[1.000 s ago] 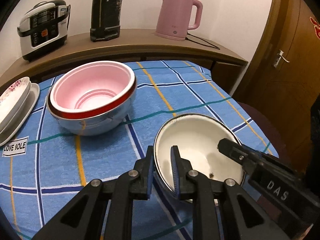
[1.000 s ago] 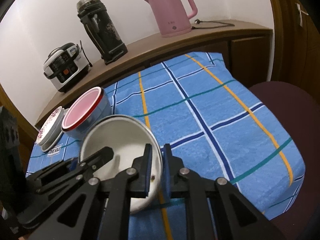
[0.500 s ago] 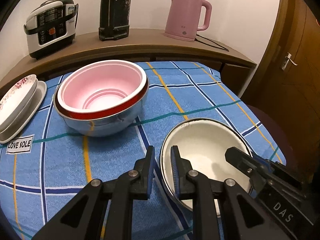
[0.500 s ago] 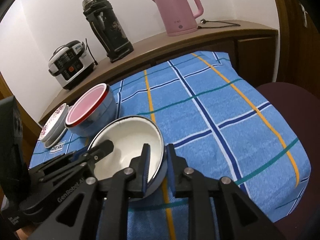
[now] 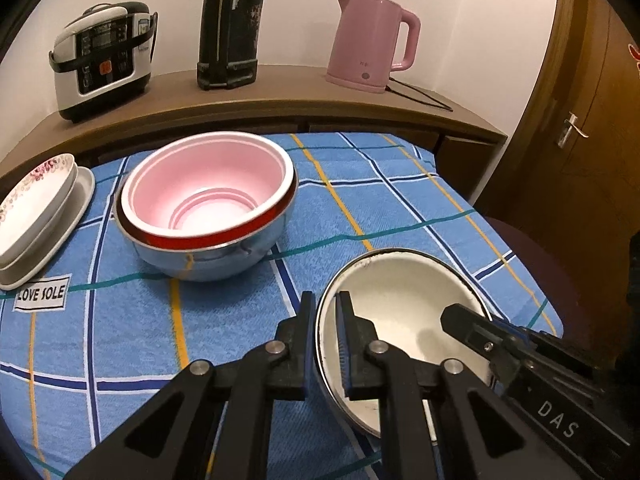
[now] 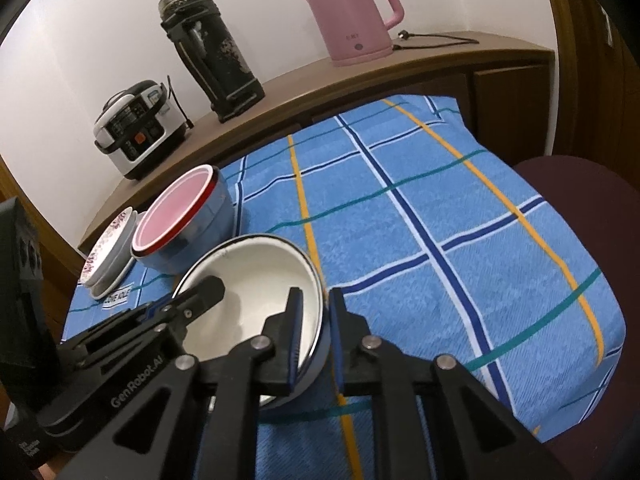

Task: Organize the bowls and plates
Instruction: 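Lift the white enamel bowl with both grippers, then carry the white enamel bowl over the steel bowl and lower it inside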

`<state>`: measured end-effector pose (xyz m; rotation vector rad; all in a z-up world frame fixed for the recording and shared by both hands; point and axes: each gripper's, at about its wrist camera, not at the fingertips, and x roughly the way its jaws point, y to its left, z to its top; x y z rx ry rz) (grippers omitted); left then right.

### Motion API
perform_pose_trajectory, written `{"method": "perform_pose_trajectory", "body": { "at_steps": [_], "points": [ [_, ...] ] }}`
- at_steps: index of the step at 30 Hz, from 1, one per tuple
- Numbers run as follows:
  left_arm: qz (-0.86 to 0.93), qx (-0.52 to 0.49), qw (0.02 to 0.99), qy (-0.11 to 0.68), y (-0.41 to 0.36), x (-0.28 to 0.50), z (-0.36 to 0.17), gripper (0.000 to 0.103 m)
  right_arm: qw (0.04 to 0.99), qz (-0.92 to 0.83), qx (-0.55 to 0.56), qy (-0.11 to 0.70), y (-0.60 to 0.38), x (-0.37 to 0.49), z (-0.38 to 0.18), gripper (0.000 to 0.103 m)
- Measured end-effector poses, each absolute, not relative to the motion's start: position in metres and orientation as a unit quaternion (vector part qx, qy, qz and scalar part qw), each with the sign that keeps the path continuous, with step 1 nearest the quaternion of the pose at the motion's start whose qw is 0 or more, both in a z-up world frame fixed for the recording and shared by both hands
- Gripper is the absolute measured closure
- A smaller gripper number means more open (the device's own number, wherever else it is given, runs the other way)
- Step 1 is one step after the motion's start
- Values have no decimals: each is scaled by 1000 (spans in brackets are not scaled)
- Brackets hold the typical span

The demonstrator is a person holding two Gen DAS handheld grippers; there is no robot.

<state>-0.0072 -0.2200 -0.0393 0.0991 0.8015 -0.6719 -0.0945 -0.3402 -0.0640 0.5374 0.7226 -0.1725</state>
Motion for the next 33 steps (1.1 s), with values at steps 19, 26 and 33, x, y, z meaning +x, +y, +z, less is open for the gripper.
{"method": "perform_pose_trajectory", "body": {
  "at_steps": [19, 26, 33],
  "points": [
    [-308, 40, 889, 337, -189, -13, -3, 92, 911, -57, 243, 330, -314, -90, -27, 90],
    [-291, 30, 898, 328, -171, -4, 8, 92, 918, -42, 230, 319, -299, -78, -11, 90],
    [-276, 26, 908, 313, -157, 2, 19, 92, 921, -27, 225, 318, -285, -62, -4, 90]
  ]
}}
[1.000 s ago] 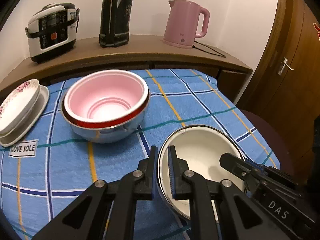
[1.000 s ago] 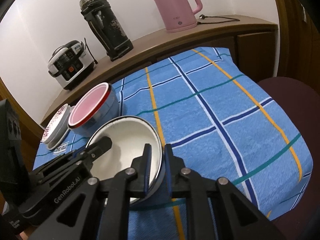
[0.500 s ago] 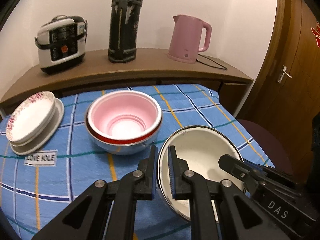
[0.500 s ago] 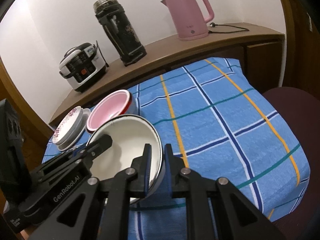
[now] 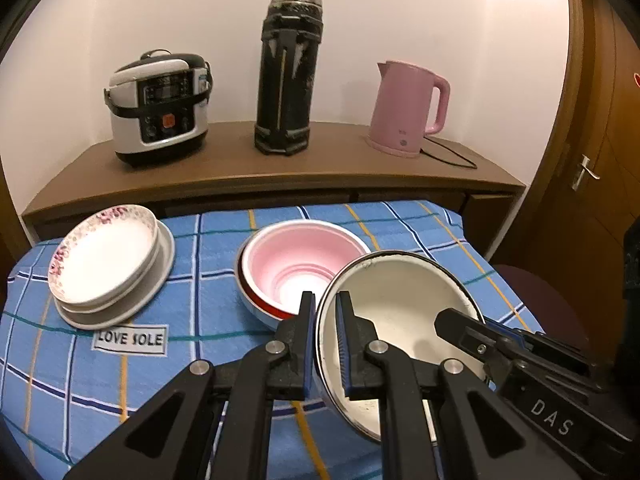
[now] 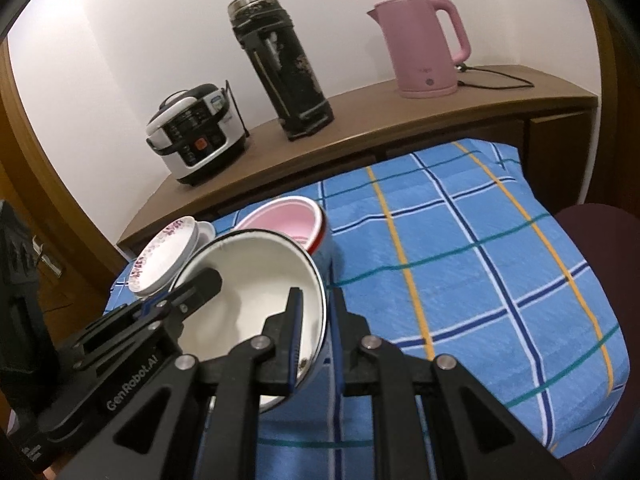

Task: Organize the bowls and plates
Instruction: 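Carry the white enamel bowl over the steel bowl and lower it inside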

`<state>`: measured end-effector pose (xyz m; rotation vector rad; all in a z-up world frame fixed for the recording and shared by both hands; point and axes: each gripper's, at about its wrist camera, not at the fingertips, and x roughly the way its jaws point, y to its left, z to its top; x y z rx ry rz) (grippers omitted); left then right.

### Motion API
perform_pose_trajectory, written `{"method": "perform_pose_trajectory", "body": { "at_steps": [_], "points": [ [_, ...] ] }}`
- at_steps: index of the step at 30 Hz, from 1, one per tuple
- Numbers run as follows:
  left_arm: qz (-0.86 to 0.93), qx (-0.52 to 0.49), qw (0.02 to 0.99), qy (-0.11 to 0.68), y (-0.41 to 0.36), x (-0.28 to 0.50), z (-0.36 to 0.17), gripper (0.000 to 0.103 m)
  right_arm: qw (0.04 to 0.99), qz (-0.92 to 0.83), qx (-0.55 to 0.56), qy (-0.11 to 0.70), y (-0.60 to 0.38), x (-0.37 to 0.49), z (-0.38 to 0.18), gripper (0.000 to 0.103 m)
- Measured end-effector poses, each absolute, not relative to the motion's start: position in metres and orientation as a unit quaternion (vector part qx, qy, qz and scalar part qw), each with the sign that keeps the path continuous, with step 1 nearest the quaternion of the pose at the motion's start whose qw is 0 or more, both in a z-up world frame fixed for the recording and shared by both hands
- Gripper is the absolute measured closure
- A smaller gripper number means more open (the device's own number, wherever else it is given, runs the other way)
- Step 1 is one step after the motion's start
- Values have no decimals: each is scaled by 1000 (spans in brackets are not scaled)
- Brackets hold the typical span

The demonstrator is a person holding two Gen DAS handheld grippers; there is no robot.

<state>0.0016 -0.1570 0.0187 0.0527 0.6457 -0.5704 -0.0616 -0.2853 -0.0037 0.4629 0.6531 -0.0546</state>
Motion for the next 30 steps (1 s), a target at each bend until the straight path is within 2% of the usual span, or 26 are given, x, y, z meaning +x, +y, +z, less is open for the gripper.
{"method": "perform_pose_trajectory", "body": {
  "at_steps": [30],
  "points": [
    [-256, 8, 916, 309, -146, 64, 38, 92, 938, -21, 197, 285, -272, -1, 33, 90]
  ]
}}
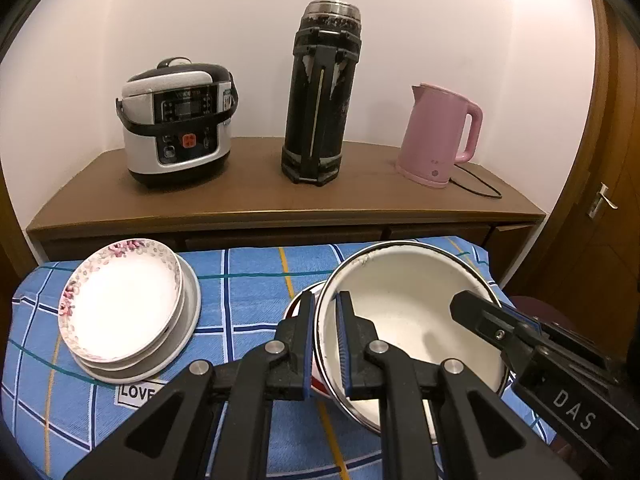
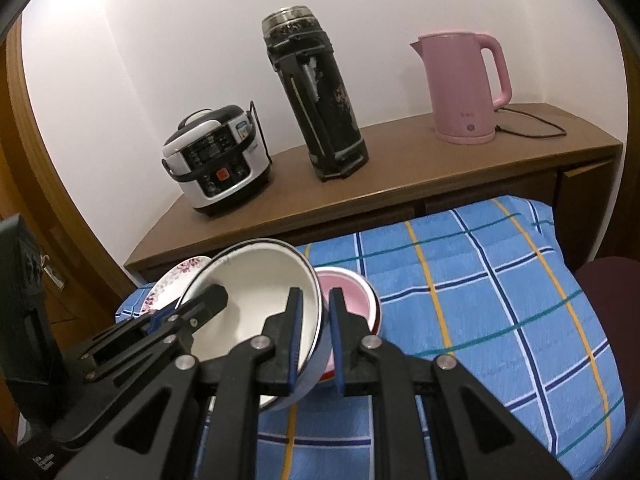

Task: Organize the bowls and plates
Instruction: 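Carry the white enamel bowl over the steel bowl and lower it inside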

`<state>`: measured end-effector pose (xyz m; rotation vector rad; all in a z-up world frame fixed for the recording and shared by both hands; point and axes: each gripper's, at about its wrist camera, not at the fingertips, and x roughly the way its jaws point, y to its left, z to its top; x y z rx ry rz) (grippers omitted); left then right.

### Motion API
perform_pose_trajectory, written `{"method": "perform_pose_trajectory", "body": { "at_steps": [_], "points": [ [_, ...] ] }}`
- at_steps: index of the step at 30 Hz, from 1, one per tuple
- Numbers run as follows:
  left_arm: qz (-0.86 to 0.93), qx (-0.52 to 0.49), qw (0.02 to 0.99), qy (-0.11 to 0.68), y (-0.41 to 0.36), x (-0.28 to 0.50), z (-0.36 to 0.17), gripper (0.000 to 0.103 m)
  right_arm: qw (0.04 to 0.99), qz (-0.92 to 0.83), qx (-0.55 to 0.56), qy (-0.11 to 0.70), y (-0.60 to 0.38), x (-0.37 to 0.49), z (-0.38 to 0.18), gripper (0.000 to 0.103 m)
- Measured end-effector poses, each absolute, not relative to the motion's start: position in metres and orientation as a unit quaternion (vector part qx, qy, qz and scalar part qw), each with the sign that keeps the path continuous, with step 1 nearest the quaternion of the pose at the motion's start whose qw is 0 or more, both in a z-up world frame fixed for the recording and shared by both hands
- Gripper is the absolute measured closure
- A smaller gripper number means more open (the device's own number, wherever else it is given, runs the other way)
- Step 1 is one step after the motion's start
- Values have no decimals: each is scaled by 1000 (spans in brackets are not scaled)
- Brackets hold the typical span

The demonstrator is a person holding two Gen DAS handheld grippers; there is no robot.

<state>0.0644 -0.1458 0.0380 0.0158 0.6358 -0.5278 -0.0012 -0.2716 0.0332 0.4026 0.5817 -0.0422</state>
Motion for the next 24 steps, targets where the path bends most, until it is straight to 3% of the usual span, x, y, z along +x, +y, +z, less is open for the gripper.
{"method": "perform_pose_trajectory", "body": {
  "at_steps": [24],
  "points": [
    [-255, 6, 903, 345, -166, 109, 17, 90, 929, -37, 190, 315, -287, 41, 16, 90]
  ]
}}
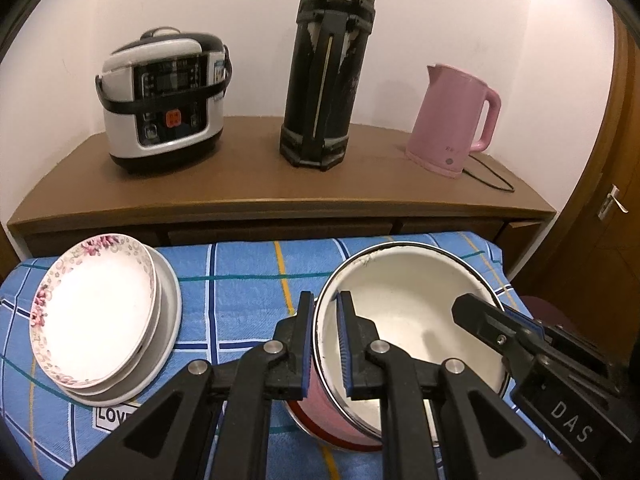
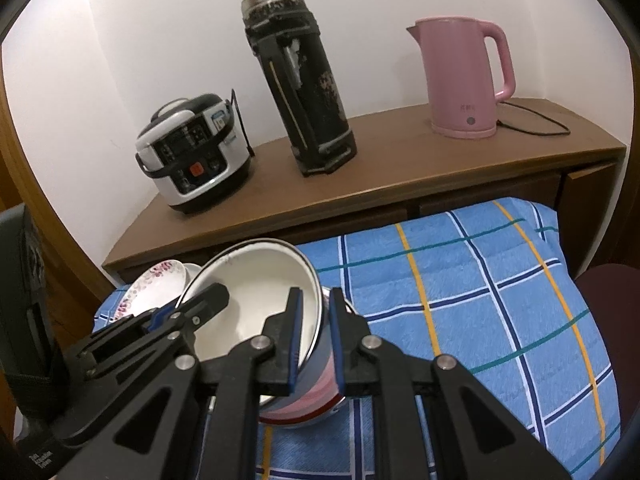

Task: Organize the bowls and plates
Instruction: 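Carry the white enamel bowl over the steel bowl and lower it inside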

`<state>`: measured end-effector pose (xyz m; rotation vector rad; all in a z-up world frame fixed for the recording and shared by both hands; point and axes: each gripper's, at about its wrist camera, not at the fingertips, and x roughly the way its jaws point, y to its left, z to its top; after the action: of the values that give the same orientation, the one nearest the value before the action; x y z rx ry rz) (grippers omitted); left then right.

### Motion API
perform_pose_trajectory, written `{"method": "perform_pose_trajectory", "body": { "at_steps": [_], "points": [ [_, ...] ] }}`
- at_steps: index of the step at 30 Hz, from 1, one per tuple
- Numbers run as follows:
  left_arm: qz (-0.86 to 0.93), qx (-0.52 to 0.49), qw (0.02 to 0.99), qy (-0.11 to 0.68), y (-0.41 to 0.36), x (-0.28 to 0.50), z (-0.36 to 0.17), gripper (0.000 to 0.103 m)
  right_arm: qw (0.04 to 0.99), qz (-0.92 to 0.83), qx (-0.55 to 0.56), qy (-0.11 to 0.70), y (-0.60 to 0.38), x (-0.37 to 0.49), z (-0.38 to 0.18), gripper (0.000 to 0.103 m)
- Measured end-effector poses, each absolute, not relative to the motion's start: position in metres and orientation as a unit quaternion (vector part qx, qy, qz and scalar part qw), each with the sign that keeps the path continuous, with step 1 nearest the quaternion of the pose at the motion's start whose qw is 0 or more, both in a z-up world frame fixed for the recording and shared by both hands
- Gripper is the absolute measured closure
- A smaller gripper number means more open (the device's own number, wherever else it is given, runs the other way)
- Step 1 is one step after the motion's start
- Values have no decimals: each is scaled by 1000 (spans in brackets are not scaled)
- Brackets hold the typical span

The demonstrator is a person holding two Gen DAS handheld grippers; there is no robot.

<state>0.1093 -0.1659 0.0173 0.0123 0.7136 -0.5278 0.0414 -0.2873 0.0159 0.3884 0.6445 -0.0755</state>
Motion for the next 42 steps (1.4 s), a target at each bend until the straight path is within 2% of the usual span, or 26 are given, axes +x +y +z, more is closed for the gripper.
{"method": "perform_pose_trajectory", "body": {
  "at_steps": [22, 42],
  "points": [
    [-245, 30, 895, 373, -179, 125, -8, 89, 914, -40, 181, 361, -289, 60, -17, 90],
    [-234, 51, 900, 364, -181, 114, -6, 88, 917, -54, 130, 374, -275, 55, -14, 89]
  ]
}}
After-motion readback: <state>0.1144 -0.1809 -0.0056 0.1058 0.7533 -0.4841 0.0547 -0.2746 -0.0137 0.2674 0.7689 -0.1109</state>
